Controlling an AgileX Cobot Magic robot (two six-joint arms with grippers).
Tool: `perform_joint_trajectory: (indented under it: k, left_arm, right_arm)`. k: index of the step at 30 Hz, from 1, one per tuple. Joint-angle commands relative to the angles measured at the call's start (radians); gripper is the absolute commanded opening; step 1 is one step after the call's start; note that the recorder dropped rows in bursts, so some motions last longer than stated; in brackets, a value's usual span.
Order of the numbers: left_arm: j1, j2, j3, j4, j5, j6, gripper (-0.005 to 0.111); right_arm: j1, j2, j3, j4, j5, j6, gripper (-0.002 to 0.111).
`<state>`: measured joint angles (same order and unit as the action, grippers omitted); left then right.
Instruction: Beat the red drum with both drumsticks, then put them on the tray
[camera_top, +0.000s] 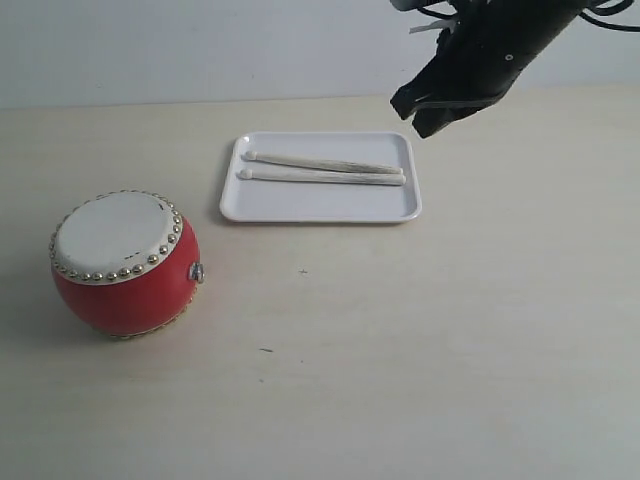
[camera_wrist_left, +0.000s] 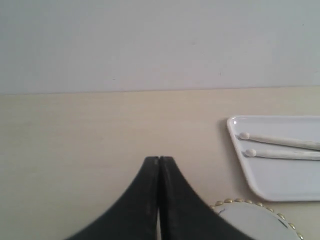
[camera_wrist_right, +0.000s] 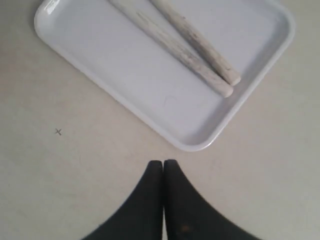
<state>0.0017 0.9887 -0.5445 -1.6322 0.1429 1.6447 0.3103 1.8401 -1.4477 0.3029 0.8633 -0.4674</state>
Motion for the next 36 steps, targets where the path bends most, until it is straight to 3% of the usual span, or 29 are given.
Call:
perform_joint_trajectory:
  k: [1,4,18,23,26,31,34,36]
  left_arm:
    - [-0.003,-0.063,0.046,-0.005,0.0,-0.004,0.0]
    - [-0.003,-0.076,0.047,-0.005,0.0,-0.004,0.0]
    - [0.002,-0.078,0.047,-0.005,0.0,-0.004,0.0]
    - [0.088,-0.28,0.047,-0.017,0.011,-0.068,0.0]
    - [0.09,-0.391,0.05,-0.022,0.015,-0.159,0.0]
    - [0.09,-0.513,0.058,-0.022,0.107,-0.164,0.0]
    - [0.09,-0.528,0.06,0.035,0.194,-0.204,0.0]
    - [0.09,-0.528,0.06,0.279,0.282,-0.338,0.0]
  right_arm:
    - [-0.004,-0.071,0.099,0.026,-0.191,0.026,0.0]
    - [-0.004,-0.069,0.107,0.07,-0.206,0.102,0.0]
    - [-0.004,-0.068,0.107,0.088,-0.208,0.104,0.0]
    - [-0.004,-0.068,0.107,0.088,-0.208,0.104,0.0]
    - [-0.004,-0.068,0.107,0.088,-0.208,0.104,0.0]
    - [-0.004,-0.068,0.107,0.088,-0.208,0.104,0.0]
    - [-0.004,-0.068,0.107,0.088,-0.208,0.104,0.0]
    - [-0.004,-0.068,0.107,0.088,-0.208,0.104,0.0]
